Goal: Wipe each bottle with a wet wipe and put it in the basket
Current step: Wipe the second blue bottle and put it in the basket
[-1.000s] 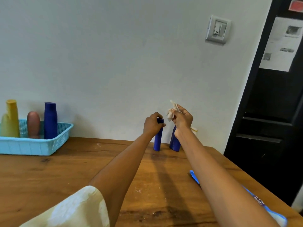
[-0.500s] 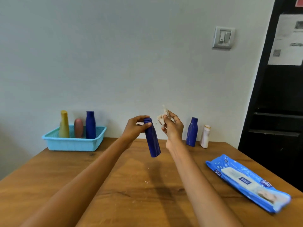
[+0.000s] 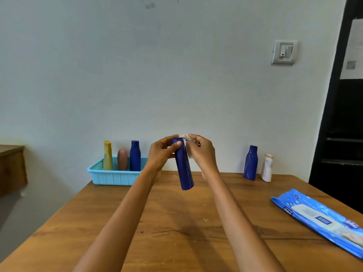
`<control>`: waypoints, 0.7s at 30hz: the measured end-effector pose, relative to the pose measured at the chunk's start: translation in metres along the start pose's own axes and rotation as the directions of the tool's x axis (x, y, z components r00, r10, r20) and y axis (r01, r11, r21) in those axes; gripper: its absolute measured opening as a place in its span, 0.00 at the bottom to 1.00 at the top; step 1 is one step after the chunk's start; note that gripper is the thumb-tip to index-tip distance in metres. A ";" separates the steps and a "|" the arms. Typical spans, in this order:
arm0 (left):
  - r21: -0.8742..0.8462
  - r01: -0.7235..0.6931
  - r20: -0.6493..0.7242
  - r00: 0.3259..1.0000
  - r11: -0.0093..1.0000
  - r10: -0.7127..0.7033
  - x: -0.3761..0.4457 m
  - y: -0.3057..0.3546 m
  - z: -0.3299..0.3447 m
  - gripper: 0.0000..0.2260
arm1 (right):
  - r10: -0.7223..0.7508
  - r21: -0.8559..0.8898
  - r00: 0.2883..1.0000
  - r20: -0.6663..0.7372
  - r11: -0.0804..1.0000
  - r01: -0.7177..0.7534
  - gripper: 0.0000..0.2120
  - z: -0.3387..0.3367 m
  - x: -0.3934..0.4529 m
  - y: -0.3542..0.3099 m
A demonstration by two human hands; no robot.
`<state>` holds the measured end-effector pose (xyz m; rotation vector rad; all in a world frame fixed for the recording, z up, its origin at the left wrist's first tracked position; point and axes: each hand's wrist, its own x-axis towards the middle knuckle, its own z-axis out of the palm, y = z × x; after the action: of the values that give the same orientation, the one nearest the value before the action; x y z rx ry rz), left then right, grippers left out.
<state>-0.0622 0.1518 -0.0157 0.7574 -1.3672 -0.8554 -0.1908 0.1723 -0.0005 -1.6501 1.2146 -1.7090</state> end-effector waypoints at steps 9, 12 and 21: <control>-0.081 0.032 -0.033 0.999 0.996 -0.035 0.007 -0.001 -0.005 0.09 | -0.113 -0.008 0.994 -0.010 0.994 0.113 0.10 0.009 -0.001 -0.005; -0.118 0.039 -0.099 0.994 0.992 -0.051 0.008 -0.001 -0.009 0.07 | -0.236 -0.091 0.972 0.012 0.967 0.236 0.09 0.017 -0.007 -0.012; -0.240 0.100 0.000 0.995 0.966 -0.103 0.005 0.012 -0.015 0.12 | -0.160 -0.125 0.986 -0.042 0.980 0.154 0.08 0.007 -0.005 -0.007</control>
<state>-0.0459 0.1533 -0.0041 0.6472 -1.1953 -1.0739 -0.1819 0.1782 0.0016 -1.8272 1.2640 -1.8142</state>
